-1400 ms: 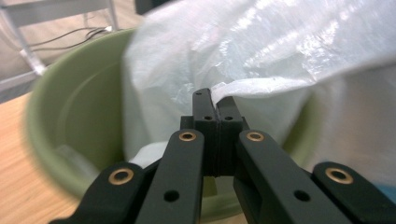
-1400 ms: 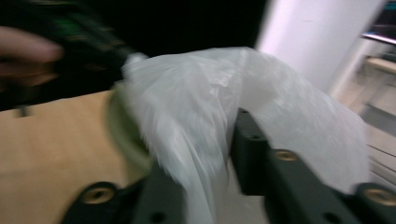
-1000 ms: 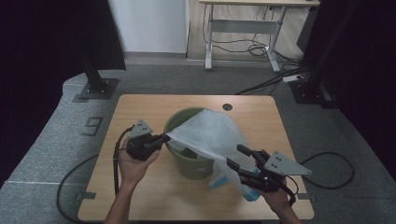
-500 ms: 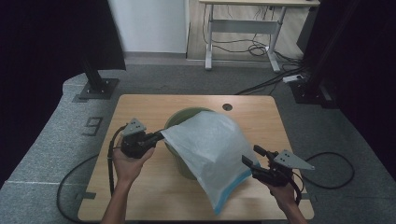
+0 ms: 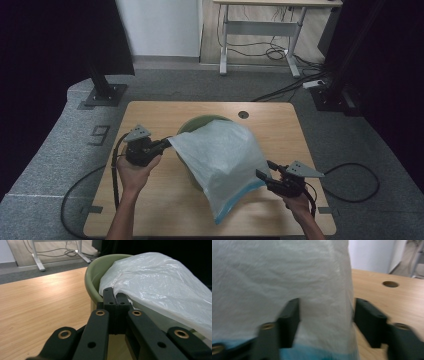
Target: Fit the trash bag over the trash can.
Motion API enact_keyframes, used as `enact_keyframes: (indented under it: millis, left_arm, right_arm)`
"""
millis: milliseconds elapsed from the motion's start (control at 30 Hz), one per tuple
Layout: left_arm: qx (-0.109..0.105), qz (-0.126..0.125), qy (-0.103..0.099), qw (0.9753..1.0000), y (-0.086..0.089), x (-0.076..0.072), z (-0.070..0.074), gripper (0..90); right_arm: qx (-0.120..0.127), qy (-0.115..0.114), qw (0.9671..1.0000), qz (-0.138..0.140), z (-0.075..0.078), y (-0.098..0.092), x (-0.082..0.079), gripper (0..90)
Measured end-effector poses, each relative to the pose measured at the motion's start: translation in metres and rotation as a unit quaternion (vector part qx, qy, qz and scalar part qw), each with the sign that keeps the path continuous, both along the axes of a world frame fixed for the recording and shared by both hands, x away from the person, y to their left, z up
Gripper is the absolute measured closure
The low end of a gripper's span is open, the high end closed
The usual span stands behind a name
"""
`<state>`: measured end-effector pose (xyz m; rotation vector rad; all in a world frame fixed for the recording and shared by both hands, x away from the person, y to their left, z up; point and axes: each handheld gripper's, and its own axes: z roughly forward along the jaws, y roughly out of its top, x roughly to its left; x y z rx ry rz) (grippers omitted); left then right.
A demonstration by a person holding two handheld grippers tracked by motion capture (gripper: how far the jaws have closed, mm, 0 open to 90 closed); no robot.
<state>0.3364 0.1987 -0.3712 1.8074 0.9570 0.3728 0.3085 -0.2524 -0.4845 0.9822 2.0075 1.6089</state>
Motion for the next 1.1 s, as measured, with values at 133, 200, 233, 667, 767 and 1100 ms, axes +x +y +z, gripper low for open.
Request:
enact_keyframes:
  millis: [133,200,233,667,767,1100]
  left_arm:
    - [0.009,-0.013,0.001,0.9999,-0.008,0.0,0.0,89.6]
    - [0.012,-0.021,0.003,0.9997,-0.013,0.001,0.0,89.6]
    - [0.014,-0.025,0.003,0.9996,-0.017,0.002,-0.001,89.6]
    - [0.023,-0.05,0.004,0.9985,-0.045,0.014,-0.002,79.7]
    - [0.038,-0.049,0.007,0.9981,-0.039,0.011,-0.001,57.0]
    - [0.05,-0.096,-0.004,0.9942,-0.012,-0.024,0.012,19.1]
  right_arm:
    - [0.0,-0.021,0.9998,0.005,0.002,0.0,-0.004,82.8]
    - [0.013,-0.034,0.9993,0.004,0.012,-0.003,-0.006,87.5]
    - [0.017,-0.042,0.999,0.005,0.019,-0.005,-0.007,87.8]
    - [0.03,-0.099,0.994,-0.034,0.095,-0.024,-0.011,88.5]
    - [0.021,-0.098,0.9943,-0.036,0.098,-0.02,-0.01,88.5]
    - [0.022,-0.078,0.9951,-0.057,0.097,-0.019,-0.007,88.5]
